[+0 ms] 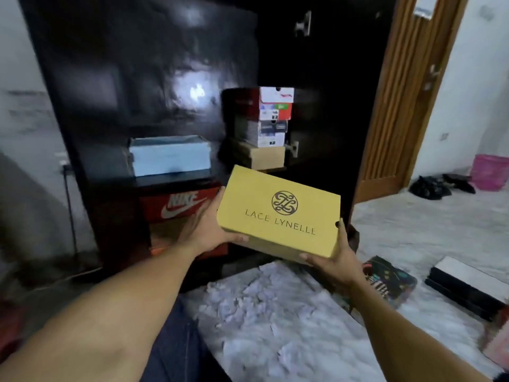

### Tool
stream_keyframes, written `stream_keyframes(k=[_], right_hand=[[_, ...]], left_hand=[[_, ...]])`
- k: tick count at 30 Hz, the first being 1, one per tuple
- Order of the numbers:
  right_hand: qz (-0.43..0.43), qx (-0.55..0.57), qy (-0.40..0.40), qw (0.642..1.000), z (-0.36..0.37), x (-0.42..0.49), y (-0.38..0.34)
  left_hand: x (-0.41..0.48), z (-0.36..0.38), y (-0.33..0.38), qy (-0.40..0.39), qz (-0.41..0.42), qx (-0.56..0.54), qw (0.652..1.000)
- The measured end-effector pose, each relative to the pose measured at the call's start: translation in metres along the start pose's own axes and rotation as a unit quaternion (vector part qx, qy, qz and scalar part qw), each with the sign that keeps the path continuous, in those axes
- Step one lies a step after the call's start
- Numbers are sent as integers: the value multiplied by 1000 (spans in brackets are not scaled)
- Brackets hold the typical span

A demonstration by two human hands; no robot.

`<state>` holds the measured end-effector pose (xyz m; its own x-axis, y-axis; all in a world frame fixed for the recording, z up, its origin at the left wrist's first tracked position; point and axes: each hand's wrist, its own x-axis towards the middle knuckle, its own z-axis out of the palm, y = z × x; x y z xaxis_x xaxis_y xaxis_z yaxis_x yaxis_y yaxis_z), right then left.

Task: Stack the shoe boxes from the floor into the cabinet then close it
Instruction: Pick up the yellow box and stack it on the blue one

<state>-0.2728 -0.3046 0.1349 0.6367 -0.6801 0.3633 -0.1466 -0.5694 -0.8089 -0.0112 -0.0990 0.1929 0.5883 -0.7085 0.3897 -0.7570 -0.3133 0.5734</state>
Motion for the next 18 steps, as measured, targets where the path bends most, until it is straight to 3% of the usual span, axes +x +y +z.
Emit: stream_keyframes(k=[8, 18], right_hand=[[-67, 105, -22, 992, 59, 91, -80], [-129, 208, -13, 970, 119, 204, -131]], left_hand=[[5, -95, 2, 147, -97, 51, 983], [70, -120, -20, 300, -170, 54, 937]])
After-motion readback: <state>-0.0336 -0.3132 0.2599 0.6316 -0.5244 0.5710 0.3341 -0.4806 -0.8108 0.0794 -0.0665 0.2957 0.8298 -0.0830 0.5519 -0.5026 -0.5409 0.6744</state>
